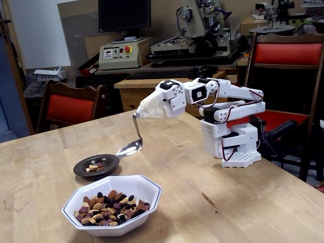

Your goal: Use spoon to take food

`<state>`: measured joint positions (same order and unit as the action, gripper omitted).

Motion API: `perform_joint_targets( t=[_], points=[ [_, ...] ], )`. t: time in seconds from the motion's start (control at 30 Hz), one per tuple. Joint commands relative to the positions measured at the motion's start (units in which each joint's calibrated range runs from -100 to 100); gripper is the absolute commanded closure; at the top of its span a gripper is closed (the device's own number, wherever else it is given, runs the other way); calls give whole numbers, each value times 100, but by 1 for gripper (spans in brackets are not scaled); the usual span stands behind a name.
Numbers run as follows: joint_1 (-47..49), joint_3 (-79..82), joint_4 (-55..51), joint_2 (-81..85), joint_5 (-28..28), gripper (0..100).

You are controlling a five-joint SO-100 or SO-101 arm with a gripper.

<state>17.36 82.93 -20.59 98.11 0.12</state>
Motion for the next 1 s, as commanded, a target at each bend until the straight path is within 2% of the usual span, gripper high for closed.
perform_joint_targets(
  t=[0.0, 0.23, 0.47, 0.97],
  points=[
    [4, 415, 581, 60, -39, 96],
    [-640, 1291, 1379, 103, -34, 96],
    [-1240, 1468, 2067, 86, -5, 96],
    [-1373, 1468, 2170, 112, -15, 96]
  ],
)
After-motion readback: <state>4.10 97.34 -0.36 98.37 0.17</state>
